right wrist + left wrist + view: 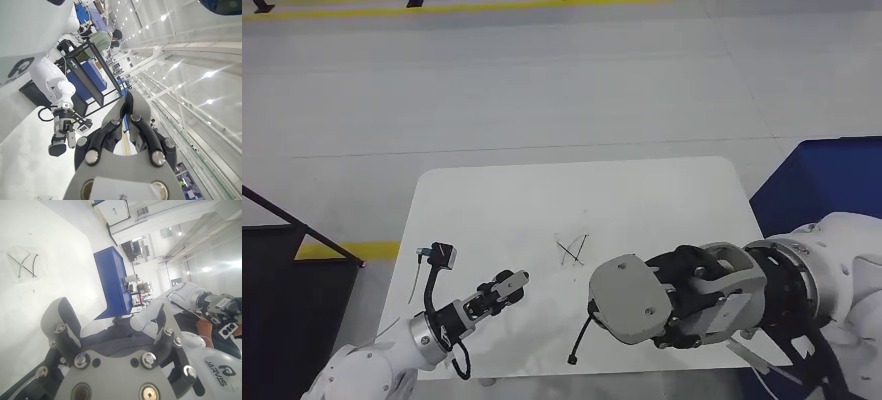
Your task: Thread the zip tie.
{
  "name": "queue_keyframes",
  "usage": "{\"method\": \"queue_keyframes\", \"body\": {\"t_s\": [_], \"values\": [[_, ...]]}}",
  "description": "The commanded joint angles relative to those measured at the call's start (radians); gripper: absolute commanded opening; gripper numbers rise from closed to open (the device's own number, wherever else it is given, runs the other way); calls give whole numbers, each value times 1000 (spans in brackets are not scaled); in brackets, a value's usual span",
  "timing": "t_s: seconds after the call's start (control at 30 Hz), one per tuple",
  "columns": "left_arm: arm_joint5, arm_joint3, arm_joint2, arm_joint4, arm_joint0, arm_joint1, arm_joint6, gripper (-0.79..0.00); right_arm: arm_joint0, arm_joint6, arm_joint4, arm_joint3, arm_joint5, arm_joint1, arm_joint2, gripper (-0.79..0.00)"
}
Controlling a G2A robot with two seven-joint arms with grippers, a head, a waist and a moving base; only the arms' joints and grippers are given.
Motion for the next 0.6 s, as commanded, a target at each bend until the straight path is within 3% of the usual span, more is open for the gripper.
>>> {"method": "queue_keyframes", "body": {"t_s": [0.0, 0.57], "values": [[0, 0, 0, 0, 0, 0, 0, 0, 6, 11, 29, 0, 0, -1, -8, -785], [0, 0, 0, 0, 0, 0, 0, 0, 6, -18, 37, 0, 10, -3, -11, -785]]}}
